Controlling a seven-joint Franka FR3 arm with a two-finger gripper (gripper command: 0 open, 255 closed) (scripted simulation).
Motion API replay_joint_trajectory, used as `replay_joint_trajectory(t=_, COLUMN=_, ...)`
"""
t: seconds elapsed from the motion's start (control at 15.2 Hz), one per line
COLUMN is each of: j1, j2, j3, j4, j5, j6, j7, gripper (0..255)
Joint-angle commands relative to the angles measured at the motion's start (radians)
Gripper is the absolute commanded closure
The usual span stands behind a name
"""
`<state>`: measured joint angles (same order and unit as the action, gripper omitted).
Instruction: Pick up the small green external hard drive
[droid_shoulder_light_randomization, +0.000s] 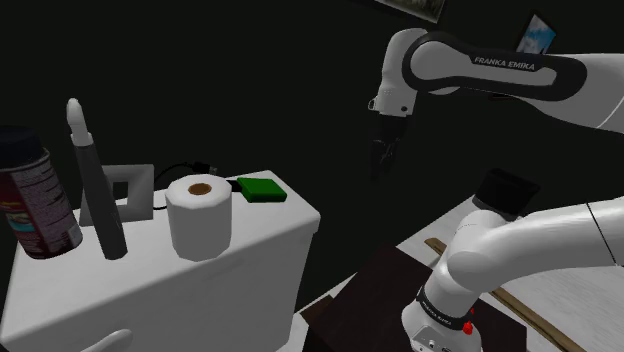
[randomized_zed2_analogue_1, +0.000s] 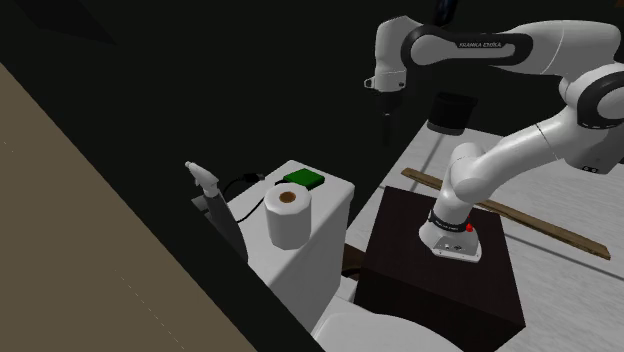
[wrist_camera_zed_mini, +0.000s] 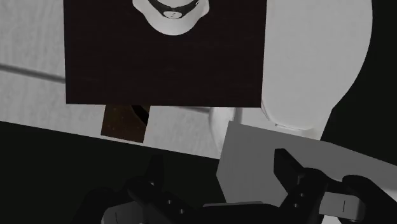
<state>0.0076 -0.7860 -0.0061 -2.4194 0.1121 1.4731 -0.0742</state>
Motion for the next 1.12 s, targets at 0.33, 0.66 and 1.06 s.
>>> replay_joint_trajectory(t=0.33, j1=0.061, j2=0.147, j3=0.036, j4=0.068, j5=0.030, j6=0.123, j7=-0.061, gripper=0)
replay_joint_trajectory(t=0.66, j1=0.115, j2=0.290, j3=0.075, j4=0.158, j5=0.053, j6=0.222, j7=-0.119, gripper=0)
replay_joint_trajectory(t=1.06, j1=0.172, j2=0.454, j3=0.126, j4=0.290, j5=0.065, j6=0.312, j7=-0.183, gripper=0)
